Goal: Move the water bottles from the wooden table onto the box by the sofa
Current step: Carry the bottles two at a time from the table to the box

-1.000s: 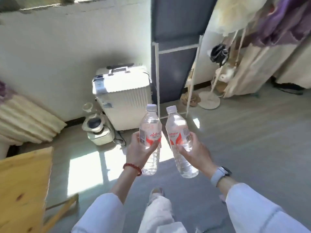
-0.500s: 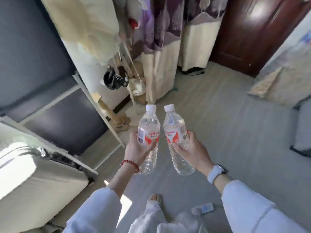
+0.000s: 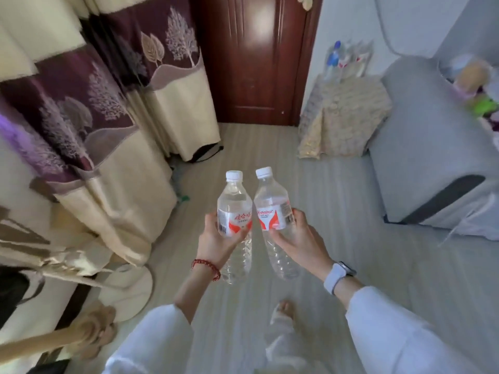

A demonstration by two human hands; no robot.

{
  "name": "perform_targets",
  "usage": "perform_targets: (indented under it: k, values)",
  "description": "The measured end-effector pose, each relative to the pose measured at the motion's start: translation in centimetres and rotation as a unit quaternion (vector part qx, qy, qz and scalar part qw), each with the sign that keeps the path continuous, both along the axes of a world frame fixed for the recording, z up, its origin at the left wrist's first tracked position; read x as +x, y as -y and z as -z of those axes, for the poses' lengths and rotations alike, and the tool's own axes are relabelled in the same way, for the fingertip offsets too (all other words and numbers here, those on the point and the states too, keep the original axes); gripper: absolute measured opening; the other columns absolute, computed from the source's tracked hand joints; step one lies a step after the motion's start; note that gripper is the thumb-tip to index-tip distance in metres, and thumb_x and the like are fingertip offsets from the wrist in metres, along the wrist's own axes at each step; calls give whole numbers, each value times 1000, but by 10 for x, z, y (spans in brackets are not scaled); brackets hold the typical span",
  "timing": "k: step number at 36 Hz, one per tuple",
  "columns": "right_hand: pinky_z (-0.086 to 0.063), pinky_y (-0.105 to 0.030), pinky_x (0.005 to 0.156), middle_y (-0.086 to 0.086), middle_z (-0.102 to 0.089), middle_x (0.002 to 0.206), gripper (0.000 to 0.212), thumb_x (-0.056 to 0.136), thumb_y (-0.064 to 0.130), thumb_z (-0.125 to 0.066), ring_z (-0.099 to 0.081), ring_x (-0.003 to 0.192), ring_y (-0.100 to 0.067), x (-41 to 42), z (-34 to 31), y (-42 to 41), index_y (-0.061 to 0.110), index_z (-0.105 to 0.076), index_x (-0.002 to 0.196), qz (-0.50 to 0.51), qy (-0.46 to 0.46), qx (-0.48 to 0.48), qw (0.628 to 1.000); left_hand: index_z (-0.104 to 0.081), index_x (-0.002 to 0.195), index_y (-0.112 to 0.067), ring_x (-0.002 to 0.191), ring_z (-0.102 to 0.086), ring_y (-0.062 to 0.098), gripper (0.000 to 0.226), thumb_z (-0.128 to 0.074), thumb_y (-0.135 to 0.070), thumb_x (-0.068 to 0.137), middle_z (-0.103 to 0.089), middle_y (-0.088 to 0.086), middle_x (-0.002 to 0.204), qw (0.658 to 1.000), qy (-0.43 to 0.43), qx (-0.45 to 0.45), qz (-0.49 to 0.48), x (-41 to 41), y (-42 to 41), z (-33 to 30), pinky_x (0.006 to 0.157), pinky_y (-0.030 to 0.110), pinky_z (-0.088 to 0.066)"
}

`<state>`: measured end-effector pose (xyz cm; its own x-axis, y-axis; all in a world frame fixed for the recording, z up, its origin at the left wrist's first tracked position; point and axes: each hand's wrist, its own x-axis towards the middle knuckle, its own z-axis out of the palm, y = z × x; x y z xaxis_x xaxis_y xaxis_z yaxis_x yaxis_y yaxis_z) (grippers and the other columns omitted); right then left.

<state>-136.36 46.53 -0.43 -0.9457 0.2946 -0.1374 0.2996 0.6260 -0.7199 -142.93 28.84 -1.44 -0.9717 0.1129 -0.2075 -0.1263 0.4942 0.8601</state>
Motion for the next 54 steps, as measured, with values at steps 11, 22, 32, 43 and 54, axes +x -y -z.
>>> perform_targets:
  k: [11, 22, 32, 43, 54]
  values:
    - [-48, -35, 77, 4, -58, 112, 57, 82, 48, -58, -61, 94, -23, -161, -7, -186, 20, -31, 123, 101, 16, -17, 995, -42, 104, -23, 83, -61, 5, 59, -78, -44, 63, -62, -11, 90, 997, 27, 42, 51, -185, -200, -9, 75, 30, -53]
    - [-44, -35, 81, 4, -55, 115, 60, 82, 44, -61, -57, 106, -24, -370, -9, -367, 15, -32, 125, 160, 15, -26, 987, -43, 105, -23, 79, -59, 2, 57, -80, -38, 65, -59, -13, 86, 992, 31, 64, 102, -418, -396, 2, 71, 25, -50]
    - [-41, -31, 81, 9, -51, 99, 61, 76, 34, -69, -56, 99, -20, -517, -12, -533, 12, -36, 122, 257, 9, -90, 962, -39, 110, -23, 81, -58, -3, 62, -81, -32, 65, -58, -15, 91, 982, 64, 84, 158, -570, -575, -5, 67, 15, -47]
    - [-48, -36, 88, 2, -56, 119, 68, 75, 26, -70, -58, 104, -20, -657, 47, -759, 23, -26, 127, 232, 8, -172, 957, -40, 110, -27, 94, -64, 11, 73, -82, -45, 53, -63, -15, 100, 985, 78, 68, 140, -702, -792, 53, 87, 44, -53]
    - [-43, -13, 69, 14, -44, 98, 69, 70, 18, -76, -49, 95, -11, -745, 141, -925, 11, -32, 123, 197, 88, -118, 969, -35, 123, -14, 94, -50, 18, 70, -79, -20, 68, -51, -3, 104, 988, 104, 9, 115, -780, -952, 131, 79, 30, -42]
